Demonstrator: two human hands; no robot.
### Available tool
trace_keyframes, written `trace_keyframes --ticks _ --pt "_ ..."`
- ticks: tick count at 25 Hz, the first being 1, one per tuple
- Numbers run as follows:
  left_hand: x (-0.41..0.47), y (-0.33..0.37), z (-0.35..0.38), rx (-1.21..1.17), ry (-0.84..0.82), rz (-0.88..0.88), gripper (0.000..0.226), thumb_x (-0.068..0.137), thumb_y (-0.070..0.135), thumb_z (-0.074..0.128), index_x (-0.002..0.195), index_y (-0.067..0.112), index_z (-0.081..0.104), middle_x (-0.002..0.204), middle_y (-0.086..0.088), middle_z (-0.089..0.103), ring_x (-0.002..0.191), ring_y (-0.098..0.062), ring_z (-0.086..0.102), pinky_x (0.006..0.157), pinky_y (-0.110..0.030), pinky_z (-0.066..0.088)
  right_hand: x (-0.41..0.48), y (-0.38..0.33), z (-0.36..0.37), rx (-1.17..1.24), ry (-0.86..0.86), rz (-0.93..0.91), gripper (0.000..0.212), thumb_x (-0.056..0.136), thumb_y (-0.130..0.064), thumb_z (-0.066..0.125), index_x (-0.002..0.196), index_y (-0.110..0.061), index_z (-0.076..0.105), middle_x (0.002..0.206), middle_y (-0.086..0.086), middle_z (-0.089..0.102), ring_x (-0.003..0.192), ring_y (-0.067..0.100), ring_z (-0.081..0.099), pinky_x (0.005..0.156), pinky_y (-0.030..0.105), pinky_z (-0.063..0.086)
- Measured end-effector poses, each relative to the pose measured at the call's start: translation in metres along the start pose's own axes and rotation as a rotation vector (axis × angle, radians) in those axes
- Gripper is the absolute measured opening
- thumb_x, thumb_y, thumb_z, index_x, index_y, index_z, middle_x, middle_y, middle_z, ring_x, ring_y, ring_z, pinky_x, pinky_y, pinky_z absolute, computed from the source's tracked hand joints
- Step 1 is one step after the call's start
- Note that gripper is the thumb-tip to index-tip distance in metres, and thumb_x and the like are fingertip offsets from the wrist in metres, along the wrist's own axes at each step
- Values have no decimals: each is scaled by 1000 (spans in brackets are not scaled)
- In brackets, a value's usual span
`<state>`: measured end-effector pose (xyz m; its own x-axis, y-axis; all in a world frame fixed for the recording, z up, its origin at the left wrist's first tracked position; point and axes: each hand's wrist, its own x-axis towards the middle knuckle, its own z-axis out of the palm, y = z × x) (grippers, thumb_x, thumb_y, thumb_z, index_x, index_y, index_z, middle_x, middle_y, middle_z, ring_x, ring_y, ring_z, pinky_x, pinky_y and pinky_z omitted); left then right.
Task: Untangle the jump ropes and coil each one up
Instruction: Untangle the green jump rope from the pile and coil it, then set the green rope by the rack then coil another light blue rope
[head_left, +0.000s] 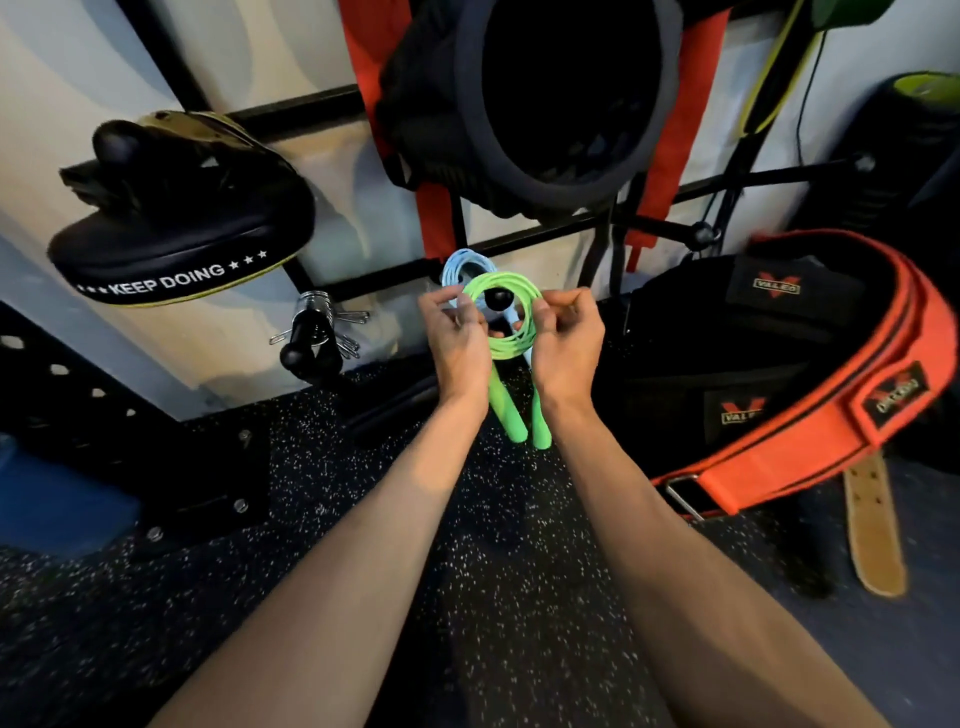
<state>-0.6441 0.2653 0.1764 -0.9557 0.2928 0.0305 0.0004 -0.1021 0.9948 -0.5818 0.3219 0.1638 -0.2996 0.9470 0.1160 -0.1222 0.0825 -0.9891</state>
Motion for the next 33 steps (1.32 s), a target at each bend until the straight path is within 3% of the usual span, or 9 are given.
trace_keyframes --ticks 4,8,10,12,17,21,24,27,33 --pt "28 -13 15 178 45 90 9 100 10 44 108 9 47 90 6 50 89 -17 52 82 -27 43 24 15 26 -132 106 -63 8 93 -6 60 89 -11 64 85 2 68 77 11 64 75 24 55" --pt "58 -33 15 278 115 142 6 93 4 52 96 8 54 90 -8 61 87 -27 60 80 -37 49 32 27 34 -370 -30 -129 27 92 3 48 105 -6 70 91 0 69 80 12 62 71 -3 39" --pt "75 -39 13 373 146 195 6 88 5 59 90 10 62 89 -8 67 87 -29 63 79 -40 50 41 36 36 -524 -214 -66 38 89 7 46 119 -5 67 102 7 73 91 21 67 88 14 51" --pt "87 -39 13 517 112 258 11 88 5 62 93 11 69 95 -10 68 92 -29 62 85 -37 46 53 44 39 -684 -445 36 43 89 7 44 127 -4 60 106 19 71 99 34 66 89 36 52" --pt "105 -36 7 969 -109 226 47 95 -1 46 135 20 58 119 -21 60 110 -36 57 92 -36 39 73 49 44 -760 -686 212 50 95 -2 45 144 -5 41 108 9 57 99 20 52 81 22 36" --pt "93 -30 -8 1110 -356 172 65 94 0 50 152 21 30 133 -21 51 123 -36 50 101 -40 40 60 50 39 -605 -621 216 75 90 1 49 156 -17 19 133 11 58 120 25 55 105 32 44" --pt "57 -17 -22 1001 -352 104 64 91 -2 53 149 15 32 142 -16 43 129 -32 45 105 -36 37 26 39 15 -596 -621 226 64 93 2 49 152 -11 29 131 10 57 117 25 56 95 18 44" --pt "8 -8 -47 1044 -341 9 39 94 9 53 132 14 48 134 -12 49 119 -32 54 94 -38 44 -23 19 -26 -828 -697 313 33 96 -9 49 128 -5 58 112 20 67 103 35 63 83 34 47" --pt "-100 16 -88 1273 -747 2 18 96 16 50 109 18 62 117 -8 65 113 -29 58 89 -38 47 -134 -50 -107 -1076 -743 345 25 98 -19 46 111 -5 63 115 17 66 109 34 62 88 39 48"
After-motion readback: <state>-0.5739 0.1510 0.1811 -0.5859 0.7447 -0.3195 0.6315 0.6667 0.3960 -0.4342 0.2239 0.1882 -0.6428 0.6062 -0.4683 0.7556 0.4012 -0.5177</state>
